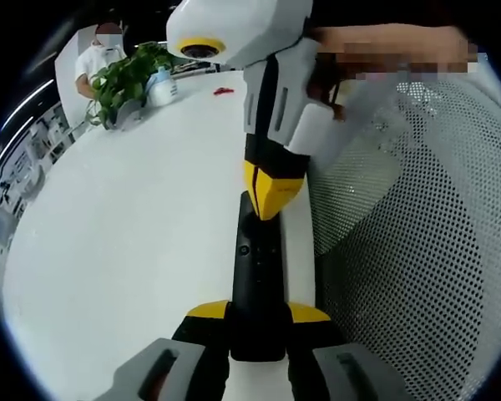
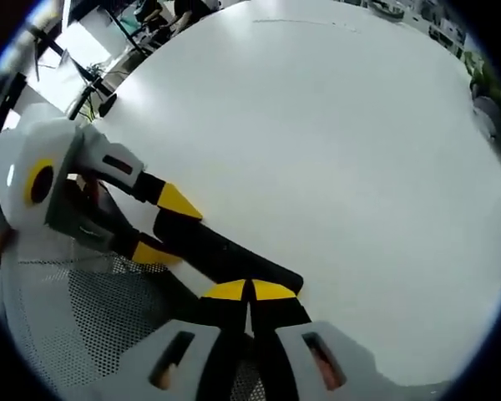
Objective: Press the specified remote control buttons in sequence, fully releasing each button before pressing the next.
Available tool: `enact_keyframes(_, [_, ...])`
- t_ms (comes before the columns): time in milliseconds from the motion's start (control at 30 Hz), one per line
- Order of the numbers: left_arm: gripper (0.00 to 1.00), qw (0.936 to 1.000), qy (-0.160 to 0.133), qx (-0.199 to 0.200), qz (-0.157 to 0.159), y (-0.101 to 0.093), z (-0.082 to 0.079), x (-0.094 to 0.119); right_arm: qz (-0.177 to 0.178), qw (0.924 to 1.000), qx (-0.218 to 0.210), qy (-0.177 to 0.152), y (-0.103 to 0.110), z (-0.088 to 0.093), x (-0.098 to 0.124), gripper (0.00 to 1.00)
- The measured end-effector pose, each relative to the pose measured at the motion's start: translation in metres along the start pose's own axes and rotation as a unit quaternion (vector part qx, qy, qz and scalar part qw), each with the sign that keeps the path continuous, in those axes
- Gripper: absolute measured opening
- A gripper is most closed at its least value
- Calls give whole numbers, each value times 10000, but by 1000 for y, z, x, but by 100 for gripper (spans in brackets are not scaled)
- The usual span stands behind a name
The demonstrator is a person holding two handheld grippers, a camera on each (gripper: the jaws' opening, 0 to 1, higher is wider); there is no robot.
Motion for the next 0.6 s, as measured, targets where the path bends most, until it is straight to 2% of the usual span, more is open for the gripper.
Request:
enact_keyframes(300, [25, 10000, -51, -8, -2, 0, 0, 0, -24, 9999, -60, 82, 0, -2, 0, 0])
enact_keyframes(433, [25, 10000, -24, -38, 11, 0, 0, 0, 3, 10000, -73, -8, -1, -4, 2, 0])
enact_keyframes(600, [25, 10000, -13, -60, 25, 0, 0, 0, -28, 9995, -126, -271, -1, -8, 4, 0])
Point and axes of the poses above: the point that each gripper's makers call its tool centre point, and the gripper's own axes: x roughly backward along the fingers, y roughly to its left, z roughly out of its underside, the point moved 7 cm from there along x, roughly backward along the fingers, and after that the axes turned 1 degree about x, right-handed, at the moved point
